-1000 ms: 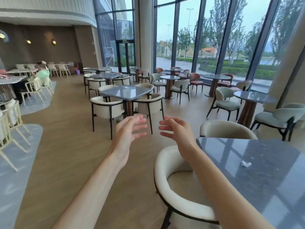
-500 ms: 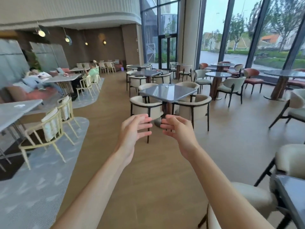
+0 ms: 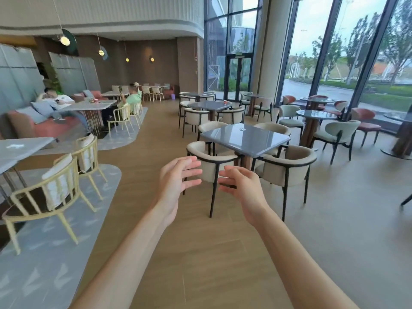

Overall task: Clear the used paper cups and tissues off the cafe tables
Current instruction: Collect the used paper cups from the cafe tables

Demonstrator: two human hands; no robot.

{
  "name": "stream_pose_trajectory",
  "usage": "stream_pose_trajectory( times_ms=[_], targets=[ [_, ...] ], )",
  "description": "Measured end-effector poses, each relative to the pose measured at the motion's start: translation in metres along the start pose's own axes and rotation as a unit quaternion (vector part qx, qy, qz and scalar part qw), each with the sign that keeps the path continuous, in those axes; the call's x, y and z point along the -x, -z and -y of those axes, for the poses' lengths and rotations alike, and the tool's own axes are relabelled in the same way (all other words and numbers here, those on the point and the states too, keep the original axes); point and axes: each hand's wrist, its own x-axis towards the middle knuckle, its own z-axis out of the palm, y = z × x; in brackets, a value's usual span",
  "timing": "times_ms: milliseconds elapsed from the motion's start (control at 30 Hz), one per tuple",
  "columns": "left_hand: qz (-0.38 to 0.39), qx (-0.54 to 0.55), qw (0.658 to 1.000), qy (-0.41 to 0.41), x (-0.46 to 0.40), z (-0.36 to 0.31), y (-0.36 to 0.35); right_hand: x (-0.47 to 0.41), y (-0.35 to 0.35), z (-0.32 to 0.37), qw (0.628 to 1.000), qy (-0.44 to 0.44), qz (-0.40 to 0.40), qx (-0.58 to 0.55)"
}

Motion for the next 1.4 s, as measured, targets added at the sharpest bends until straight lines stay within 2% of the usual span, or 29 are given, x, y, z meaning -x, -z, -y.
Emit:
stream_pose_trajectory(
  times_ms=[200, 367, 633, 1000, 1400],
  targets=[
    [0.018, -0.019, 1.000, 0.008, -0.151, 0.007, 0.019, -0.134, -0.054, -0.006, 1.000, 0.004, -0.014, -0.001],
    [0.037, -0.024, 0.999, 0.021, -0.257, 0.038, 0.018, -0.240, -0.074, -0.028, 1.000, -0.003, -0.027, -0.007],
    [0.030, -0.036, 0.998, 0.033, -0.453, 0.107, 0.001, -0.446, -0.093, -0.075, 0.999, -0.009, -0.028, -0.015],
    [0.006, -0.032, 0.999, 0.039, -0.721, 0.149, -0.024, -0.714, -0.124, -0.087, 0.999, -0.025, -0.031, 0.002],
    [0.023, -0.010, 0.998, 0.066, -1.024, 0.225, 0.035, -0.987, -0.233, -0.152, 0.996, -0.020, -0.077, 0.027]
  ],
)
